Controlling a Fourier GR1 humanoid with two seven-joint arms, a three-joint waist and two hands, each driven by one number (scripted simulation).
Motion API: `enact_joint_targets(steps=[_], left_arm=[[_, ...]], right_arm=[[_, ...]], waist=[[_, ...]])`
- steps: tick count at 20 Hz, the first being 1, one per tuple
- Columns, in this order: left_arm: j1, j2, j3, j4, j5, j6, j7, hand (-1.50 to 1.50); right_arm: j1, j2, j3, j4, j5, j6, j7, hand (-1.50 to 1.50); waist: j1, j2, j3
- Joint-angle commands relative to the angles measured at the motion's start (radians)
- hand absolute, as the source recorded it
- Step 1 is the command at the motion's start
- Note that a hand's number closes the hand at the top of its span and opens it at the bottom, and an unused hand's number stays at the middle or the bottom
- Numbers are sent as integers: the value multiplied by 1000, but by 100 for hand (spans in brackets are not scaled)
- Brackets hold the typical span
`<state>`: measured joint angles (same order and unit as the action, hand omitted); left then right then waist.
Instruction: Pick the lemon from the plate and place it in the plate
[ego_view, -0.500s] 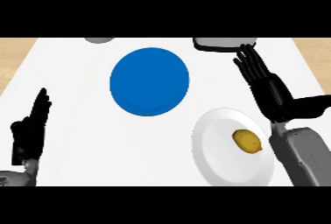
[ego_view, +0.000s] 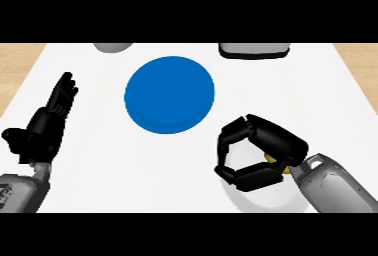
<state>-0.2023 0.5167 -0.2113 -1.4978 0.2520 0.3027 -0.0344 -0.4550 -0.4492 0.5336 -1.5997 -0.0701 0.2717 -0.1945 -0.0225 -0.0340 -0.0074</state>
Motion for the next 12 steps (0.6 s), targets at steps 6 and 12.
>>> enact_joint_targets(steps=[6,12], left_arm=[[-75,38,48,-61,74,-104,53,0],[-22,-11,43,-84,26,-120,31,0]], right_arm=[[454,14,113,110,123,-168,-479,-150],[456,-97,-80,44,44,-83,-610,-150]], waist=[[4,35,11],[15,33,8]])
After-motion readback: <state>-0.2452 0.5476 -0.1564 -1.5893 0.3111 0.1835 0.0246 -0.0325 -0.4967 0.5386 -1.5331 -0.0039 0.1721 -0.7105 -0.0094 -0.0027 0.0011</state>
